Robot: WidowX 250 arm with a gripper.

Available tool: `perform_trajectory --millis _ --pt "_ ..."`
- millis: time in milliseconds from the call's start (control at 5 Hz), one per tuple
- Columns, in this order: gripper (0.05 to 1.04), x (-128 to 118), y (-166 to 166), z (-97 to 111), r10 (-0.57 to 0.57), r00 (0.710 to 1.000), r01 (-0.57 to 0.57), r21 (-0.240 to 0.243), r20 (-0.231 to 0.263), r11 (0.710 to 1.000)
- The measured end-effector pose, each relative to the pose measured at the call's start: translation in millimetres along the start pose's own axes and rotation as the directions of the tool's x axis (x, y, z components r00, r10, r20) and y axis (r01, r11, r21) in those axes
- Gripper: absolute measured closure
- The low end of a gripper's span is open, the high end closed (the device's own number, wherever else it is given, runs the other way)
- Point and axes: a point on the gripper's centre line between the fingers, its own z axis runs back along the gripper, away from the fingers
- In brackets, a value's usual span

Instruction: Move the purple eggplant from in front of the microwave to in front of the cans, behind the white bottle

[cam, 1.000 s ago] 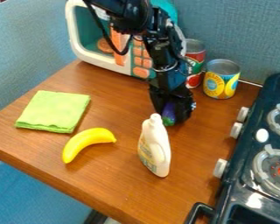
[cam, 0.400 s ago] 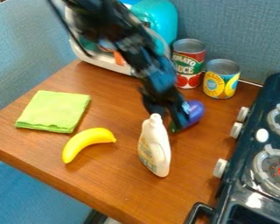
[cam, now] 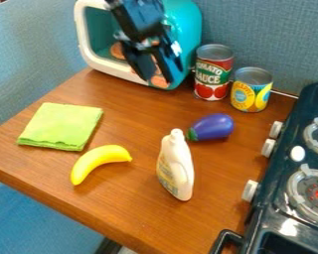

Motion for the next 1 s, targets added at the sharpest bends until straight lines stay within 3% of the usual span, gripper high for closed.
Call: perform_trajectory --millis 200,600,800,1000 --pt "0.084 -5.5 7.8 36.1 -0.041 0.999 0.038 0.103 0.021 0.994" --pt "0.084 -53.2 38.0 64.1 -0.057 0.979 0.13 0.381 -0.197 0.915" --pt "0.084 -66.5 45.2 62.5 -0.053 0.964 0.16 0.406 -0.262 0.9" --pt "0.084 -73.6 45.3 57.7 -0.051 0.957 0.165 0.392 -0.285 0.905"
